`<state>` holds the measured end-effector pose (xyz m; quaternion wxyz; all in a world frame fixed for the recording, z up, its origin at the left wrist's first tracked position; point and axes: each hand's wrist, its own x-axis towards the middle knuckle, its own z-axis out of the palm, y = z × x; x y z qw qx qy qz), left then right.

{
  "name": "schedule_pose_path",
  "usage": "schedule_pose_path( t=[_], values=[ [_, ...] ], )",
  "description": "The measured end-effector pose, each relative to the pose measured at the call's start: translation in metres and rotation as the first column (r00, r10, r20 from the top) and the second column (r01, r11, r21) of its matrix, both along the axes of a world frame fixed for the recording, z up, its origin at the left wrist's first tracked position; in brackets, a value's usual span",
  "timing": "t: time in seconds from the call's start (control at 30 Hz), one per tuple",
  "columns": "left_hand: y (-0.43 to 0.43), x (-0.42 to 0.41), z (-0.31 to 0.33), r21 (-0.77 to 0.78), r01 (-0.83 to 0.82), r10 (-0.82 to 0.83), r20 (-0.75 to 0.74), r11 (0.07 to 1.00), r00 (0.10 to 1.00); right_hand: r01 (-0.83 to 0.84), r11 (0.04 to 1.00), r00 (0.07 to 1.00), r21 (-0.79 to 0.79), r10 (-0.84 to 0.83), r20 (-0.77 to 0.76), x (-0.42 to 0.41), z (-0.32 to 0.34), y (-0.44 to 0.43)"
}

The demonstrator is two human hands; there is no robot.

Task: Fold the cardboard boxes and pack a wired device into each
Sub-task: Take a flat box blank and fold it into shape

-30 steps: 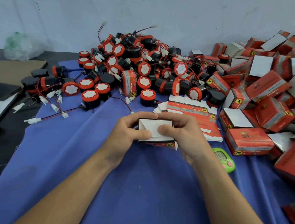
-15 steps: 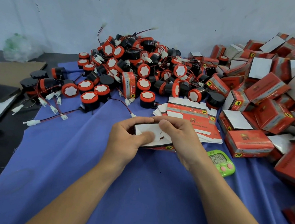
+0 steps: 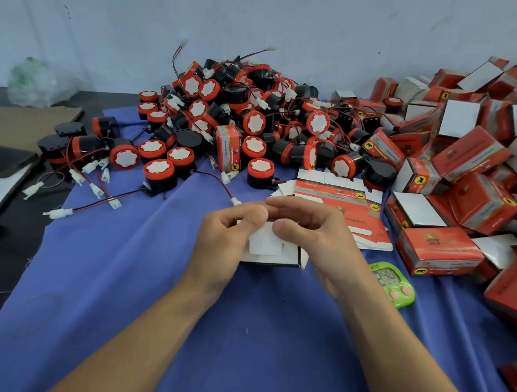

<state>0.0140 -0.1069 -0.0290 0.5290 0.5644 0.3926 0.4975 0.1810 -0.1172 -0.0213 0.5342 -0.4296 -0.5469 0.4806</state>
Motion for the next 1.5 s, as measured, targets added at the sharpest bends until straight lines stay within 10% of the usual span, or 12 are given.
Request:
schedule_pose_path(
  t=[0.2,0.87,1.5],
  values=[
    [0.004,-0.011,-0.004,0.219,0.101,-0.071,-0.142,0.97,0.987,0.138,0.973,0.904,-0.183,-0.2,-0.378,-0.002,0.006,0.001],
    [0.018,-0.033,0.01,-0.001,0.283,-0.282,0.094,0.959,0.955,-0.074,0.992,0.972,-0.1,0.049,-0.231,0.0,0.007,-0.004],
    [0.016,-0.032,0.013,-0.018,0.299,-0.293,0.143,0.954,0.945,0.036,0.974,0.982,-0.222,-0.075,-0.171,-0.002,0.012,-0.007]
  ],
)
